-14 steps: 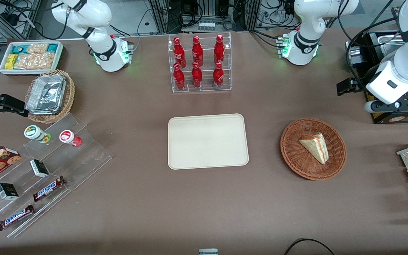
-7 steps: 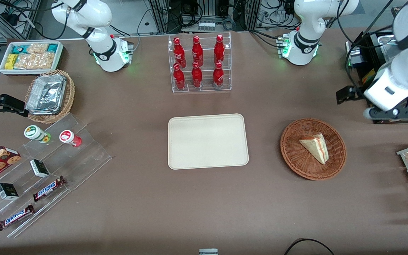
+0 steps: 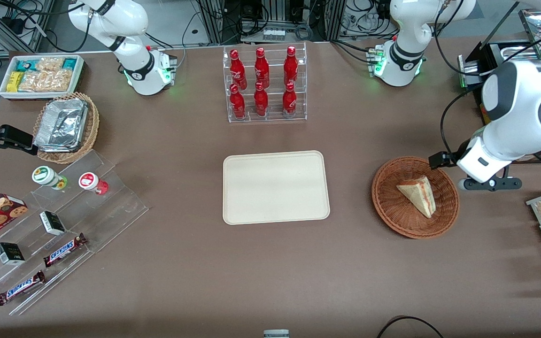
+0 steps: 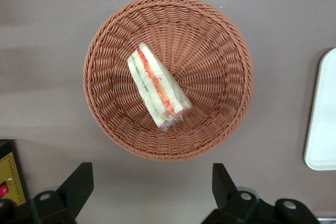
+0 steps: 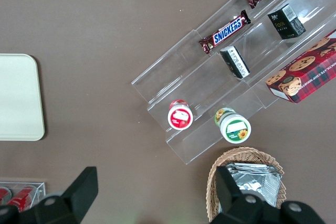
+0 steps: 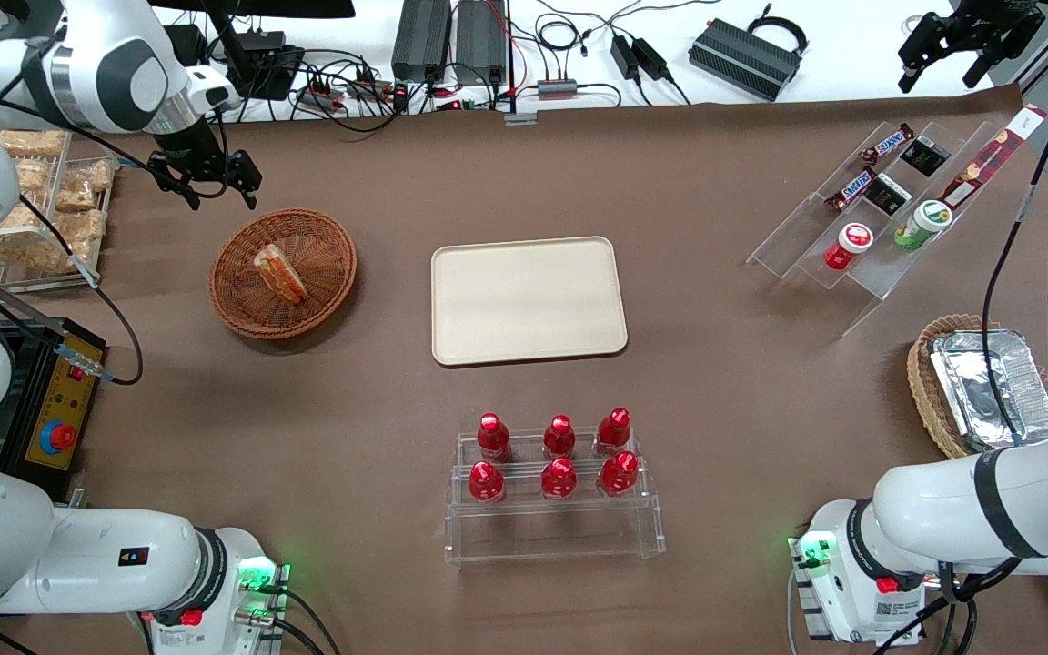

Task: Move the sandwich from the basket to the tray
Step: 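Move the left gripper over the wrapped sandwich in the wicker basket, then lower the left gripper and close it on the sandwich's upright edge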

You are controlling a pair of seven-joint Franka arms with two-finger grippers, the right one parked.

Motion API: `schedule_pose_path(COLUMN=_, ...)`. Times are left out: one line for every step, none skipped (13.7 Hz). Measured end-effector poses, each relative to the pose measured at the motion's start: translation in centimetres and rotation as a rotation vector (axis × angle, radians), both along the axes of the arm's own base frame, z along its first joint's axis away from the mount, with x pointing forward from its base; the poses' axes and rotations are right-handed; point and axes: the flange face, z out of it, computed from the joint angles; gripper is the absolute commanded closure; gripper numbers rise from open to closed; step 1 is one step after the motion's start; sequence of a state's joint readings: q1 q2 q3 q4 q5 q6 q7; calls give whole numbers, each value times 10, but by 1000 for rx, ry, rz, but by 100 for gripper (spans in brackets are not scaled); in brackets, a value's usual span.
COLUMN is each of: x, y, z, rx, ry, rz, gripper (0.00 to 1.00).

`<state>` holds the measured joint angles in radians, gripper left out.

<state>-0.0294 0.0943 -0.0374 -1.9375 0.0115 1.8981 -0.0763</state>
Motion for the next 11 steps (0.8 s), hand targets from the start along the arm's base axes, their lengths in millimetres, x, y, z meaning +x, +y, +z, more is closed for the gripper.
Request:
schedule_pose_path(x=0, y=1, z=-11, rx=1, ry=-5, rz=10, gripper=0)
schedule_pose_path(x=0, y=1, z=-22, rx=2, ry=-11, rz=29, gripper=0)
schedule_pose_path(x=0, y=1, z=-31, rx=5, ry=-16, rz=58, gripper=0)
schedule_pose_path(x=-1, y=1, z=-39, rx=9, ry=-20, rz=98, gripper=0)
schedule_pose_path(x=-2, y=2, z=-44, rx=15, ry=-25, rz=146, gripper=0)
schedule_pose_path(x=-3, y=2, z=-49, rx=20, ry=-32, rz=199, gripper=0)
schedule_pose_path(x=-4, y=2, z=-54, rx=25, ry=-38, rz=255, gripper=0)
schedule_pose_path(x=-5, y=2, z=-59, rx=31, ry=-43, rz=318, gripper=0)
schedule_pose_path(x=-5, y=2, z=-64, rx=38, ry=-46, rz=379, gripper=0)
schedule_pose_path(x=-5, y=1, z=-68, rx=44, ry=-45, rz=431, gripper=0)
schedule_pose_path(x=-4, y=1, z=-73, rx=48, ry=-44, rz=466, gripper=0)
